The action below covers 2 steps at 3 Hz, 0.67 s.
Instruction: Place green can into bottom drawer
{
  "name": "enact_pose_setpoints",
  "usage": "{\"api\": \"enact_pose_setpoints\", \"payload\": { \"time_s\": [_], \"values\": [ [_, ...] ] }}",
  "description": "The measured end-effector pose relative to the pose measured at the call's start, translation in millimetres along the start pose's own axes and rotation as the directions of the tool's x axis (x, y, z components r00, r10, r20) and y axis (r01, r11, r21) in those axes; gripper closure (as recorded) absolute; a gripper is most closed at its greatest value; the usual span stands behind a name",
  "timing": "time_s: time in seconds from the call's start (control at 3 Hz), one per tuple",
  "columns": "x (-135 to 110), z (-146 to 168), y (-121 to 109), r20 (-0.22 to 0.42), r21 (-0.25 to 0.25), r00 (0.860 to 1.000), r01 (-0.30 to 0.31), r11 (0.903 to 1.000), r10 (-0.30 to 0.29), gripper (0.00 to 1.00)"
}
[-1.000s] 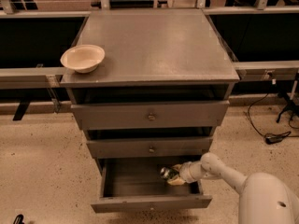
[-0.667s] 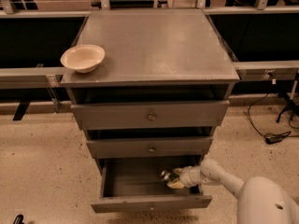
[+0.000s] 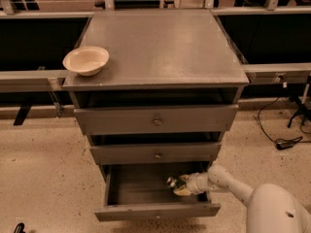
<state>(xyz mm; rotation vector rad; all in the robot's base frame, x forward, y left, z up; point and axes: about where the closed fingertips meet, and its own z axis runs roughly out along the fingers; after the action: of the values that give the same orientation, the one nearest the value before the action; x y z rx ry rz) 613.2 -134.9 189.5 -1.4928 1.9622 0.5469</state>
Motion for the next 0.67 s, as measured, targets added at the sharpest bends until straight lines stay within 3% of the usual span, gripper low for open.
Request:
{"api": "enact_pose_setpoints", "payload": {
  "time_s": [0.33,0.67],
  "values": [
    [0.0,0.1,0.1,0.000,0.000,1.000,0.000,1.0000,0.000,0.50],
    [0.0,0.1,0.1,0.000,0.000,1.000,0.000,1.0000,0.000,0.28]
  ]
}}
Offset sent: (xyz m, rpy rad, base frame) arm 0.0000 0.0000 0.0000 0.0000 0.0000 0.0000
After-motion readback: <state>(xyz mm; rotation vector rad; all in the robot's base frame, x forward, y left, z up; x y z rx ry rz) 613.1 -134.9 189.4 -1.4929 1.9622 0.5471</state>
